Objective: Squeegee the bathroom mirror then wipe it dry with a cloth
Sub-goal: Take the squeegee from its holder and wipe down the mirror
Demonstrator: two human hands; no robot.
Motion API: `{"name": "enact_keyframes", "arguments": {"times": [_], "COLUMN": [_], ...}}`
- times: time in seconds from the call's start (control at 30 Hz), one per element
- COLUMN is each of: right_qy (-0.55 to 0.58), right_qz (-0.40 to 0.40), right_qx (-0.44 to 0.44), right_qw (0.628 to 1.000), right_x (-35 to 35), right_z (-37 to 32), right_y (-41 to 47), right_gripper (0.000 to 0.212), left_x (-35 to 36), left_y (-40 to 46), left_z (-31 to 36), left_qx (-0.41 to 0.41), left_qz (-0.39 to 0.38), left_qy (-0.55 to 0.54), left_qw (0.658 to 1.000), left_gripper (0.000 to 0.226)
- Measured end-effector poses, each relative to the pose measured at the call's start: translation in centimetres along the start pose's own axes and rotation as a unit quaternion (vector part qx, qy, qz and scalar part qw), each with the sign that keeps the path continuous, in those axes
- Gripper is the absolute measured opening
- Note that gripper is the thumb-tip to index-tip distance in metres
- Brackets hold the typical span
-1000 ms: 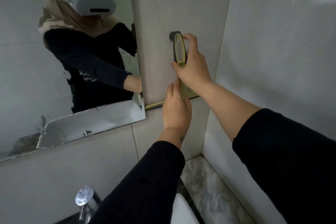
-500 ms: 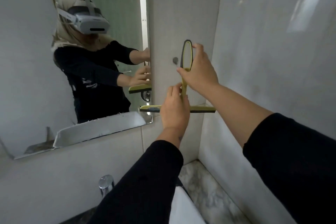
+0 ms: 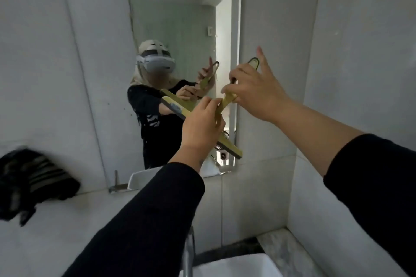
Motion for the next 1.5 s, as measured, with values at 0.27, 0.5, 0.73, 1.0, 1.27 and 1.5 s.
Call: {"name": "enact_keyframes", "arguments": {"times": [0.27, 0.5, 0.73, 1.0, 1.27, 1.5], "right_qy": [0.095, 0.13, 0.121, 0.122, 0.124, 0.102], "right_qz": [0.093, 0.135, 0.201, 0.185, 0.157, 0.141], "right_qx": [0.037, 0.132, 0.184, 0.179, 0.19, 0.208], "right_qw": [0.99, 0.973, 0.955, 0.958, 0.961, 0.963], "right_x": [-2.0, -2.3, -2.2, -0.9, 0.3, 0.2], "right_z": [-1.4, -1.8, -2.4, -5.0, -3.8, -0.8], "right_y": [11.0, 19.2, 26.5, 31.6, 30.0, 27.0], "right_gripper": [0.025, 0.034, 0.045, 0.05, 0.05, 0.05], "left_x": [-8.6, -12.2, -12.0, -9.4, -9.3, -9.6], "left_y": [6.9, 8.9, 9.1, 9.1, 8.9, 9.0], "left_z": [-5.3, -9.3, -13.1, -16.3, -16.6, -15.6], "left_qx": [0.059, 0.034, -0.006, -0.088, -0.113, -0.144], "left_qz": [0.152, 0.218, 0.206, 0.131, 0.102, 0.073], "left_qy": [0.081, 0.13, 0.177, 0.212, 0.209, 0.217], "left_qw": [0.983, 0.967, 0.962, 0.965, 0.966, 0.963], "left_gripper": [0.047, 0.052, 0.056, 0.093, 0.099, 0.098]}}
Point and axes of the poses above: each hand's wrist, its own y-axis towards the middle knuckle, its own x-axis out of the palm, z = x × y, the point moved 1 cm from there along y, towards the middle knuckle, and after that the axes turned 13 degrees about z, right-handed, at the moved point
